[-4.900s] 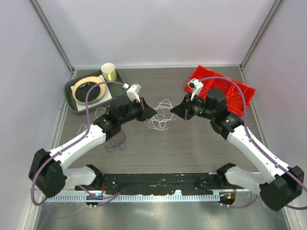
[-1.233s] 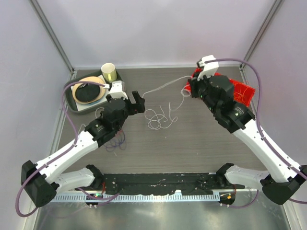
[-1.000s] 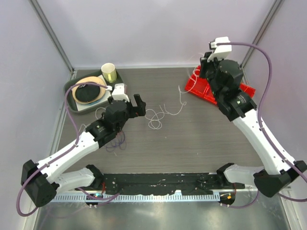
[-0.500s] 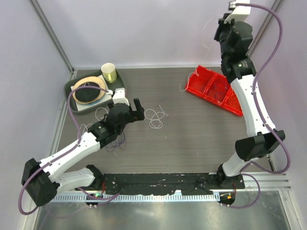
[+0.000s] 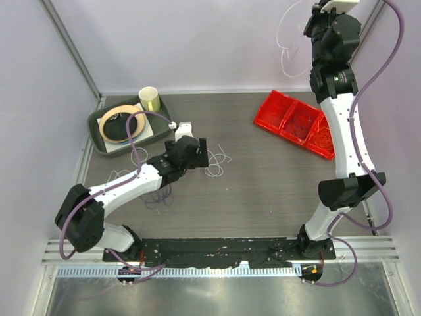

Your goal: Untangle the cables

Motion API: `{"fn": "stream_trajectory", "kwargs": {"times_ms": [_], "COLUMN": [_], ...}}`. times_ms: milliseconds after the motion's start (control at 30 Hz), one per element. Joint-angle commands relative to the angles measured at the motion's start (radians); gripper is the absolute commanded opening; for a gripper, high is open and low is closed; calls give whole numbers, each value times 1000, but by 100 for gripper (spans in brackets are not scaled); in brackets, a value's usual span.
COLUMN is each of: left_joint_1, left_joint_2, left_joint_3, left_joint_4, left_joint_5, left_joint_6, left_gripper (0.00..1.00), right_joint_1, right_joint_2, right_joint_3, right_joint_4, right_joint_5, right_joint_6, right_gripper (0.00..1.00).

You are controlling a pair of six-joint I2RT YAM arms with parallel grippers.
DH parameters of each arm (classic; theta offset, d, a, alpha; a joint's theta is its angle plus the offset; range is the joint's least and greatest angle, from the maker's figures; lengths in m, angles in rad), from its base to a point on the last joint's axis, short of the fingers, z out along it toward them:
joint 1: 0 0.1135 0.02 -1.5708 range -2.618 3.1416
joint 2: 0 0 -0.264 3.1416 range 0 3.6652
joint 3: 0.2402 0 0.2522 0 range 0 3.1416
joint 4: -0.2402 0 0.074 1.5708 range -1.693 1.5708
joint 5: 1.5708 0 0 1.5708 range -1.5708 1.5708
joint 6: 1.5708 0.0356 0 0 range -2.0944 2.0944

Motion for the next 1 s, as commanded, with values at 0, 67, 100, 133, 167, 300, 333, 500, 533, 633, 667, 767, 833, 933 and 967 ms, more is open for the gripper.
{"fn": "stream_trajectory", "kwargs": {"times_ms": [0, 67, 100, 133, 167, 300, 333, 500, 533, 633, 667, 767, 833, 933, 967], "left_joint_1": [5, 5, 5, 5, 7, 5, 4, 5, 4, 5, 5, 4, 4, 5, 5], "left_joint_2": [8, 18, 19, 22, 24, 22, 22, 22, 22, 21, 21, 24, 25, 27, 28], "left_joint_3": [42, 41, 41, 41, 41, 35, 33, 24, 22, 12, 9, 5, 7, 5, 4], "left_joint_4": [18, 16, 13, 12, 7, -20, -27, -45, -48, -45, -45, -56, -59, -62, -62], "left_joint_5": [19, 17, 12, 8, 5, -12, -15, -14, -12, -12, -12, -12, -15, -17, -15], "left_joint_6": [-12, -15, -16, -16, -19, -24, -25, -38, -42, -53, -53, -54, -51, -54, -54], "left_gripper": [100, 100, 100, 100, 100, 100, 100, 100, 100, 100, 100, 100, 100, 100, 100], "right_joint_1": [-39, -50, -51, -59, -59, -61, -61, -67, -67, -68, -70, -70, -71, -75, -75], "right_joint_2": [55, 70, 82, 87, 90, 70, 63, 76, 90, 122, 130, 167, 182, 196, 198], "right_joint_3": [-10, -25, -44, -56, -70, -235, -265, -297, -279, -210, -188, -149, -142, -147, -167], "right_joint_4": [24, 29, 30, 32, 30, 125, 151, 222, 220, 211, 220, 231, 233, 219, 216], "right_joint_5": [-30, -44, -45, -27, -15, 22, 25, 54, 56, 71, 80, 146, 174, 151, 141], "right_joint_6": [17, 36, 42, 49, 57, 47, 43, 46, 50, 31, 21, -36, -67, -69, -61], "right_gripper": [1, 1, 1, 1, 1, 1, 1, 1, 1, 1, 1, 1, 1, 1, 1]}}
